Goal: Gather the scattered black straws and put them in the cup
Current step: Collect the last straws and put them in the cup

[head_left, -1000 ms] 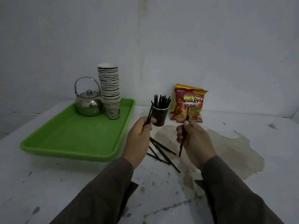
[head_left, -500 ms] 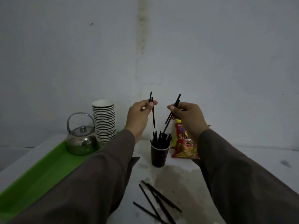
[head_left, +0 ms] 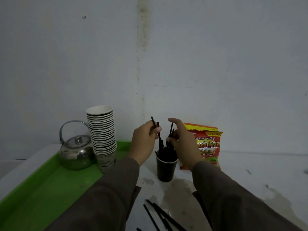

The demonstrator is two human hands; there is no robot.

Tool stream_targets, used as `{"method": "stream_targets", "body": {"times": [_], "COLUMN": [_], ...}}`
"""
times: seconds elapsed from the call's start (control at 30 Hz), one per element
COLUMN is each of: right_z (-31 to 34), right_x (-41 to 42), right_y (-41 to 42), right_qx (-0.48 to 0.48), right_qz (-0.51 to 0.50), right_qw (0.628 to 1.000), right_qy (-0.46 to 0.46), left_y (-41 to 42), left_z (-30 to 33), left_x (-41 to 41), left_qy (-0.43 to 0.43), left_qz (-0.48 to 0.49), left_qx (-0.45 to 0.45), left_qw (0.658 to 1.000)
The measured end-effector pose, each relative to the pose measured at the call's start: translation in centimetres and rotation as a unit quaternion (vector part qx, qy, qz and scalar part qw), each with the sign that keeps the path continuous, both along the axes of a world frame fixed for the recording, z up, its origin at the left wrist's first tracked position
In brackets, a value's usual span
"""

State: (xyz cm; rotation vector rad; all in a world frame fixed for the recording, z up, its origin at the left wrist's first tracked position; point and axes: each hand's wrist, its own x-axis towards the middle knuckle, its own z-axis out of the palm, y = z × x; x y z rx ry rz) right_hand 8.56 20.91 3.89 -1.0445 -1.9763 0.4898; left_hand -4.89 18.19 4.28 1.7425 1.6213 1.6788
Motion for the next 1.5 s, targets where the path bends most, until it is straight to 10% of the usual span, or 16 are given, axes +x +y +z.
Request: {"method": "stream_targets", "body": {"times": [0.67, 0.97, 1.13, 1.5], "right_z": [-2.0, 0.0, -4.7, -9.9], "right_x": [0.4, 3.4, 4.8, 5.0], "right_y": [0.2, -5.1, -10.5, -16.0], "right_qx": [-0.004, -0.018, -0.074, -0.026], "right_qz": [-0.056, -0.060, -0.079, -0.067], "right_qw": [0.982, 0.989, 0.984, 0.994], "right_qy": [-0.181, 0.137, 0.144, -0.080], "left_y": [-0.3, -4.8, -11.5, -17.3], "left_z": [-2.5, -0.4, -4.2, -10.5], "left_x": [0.8, 1.0, 3.0, 4.5], "left_qy": [0.296, 0.207, 0.198, 0.268], "left_qz": [0.006, 0.055, -0.016, -0.018], "left_qx": [-0.054, -0.020, -0.012, -0.074], "left_qw": [0.954, 0.977, 0.980, 0.960]}}
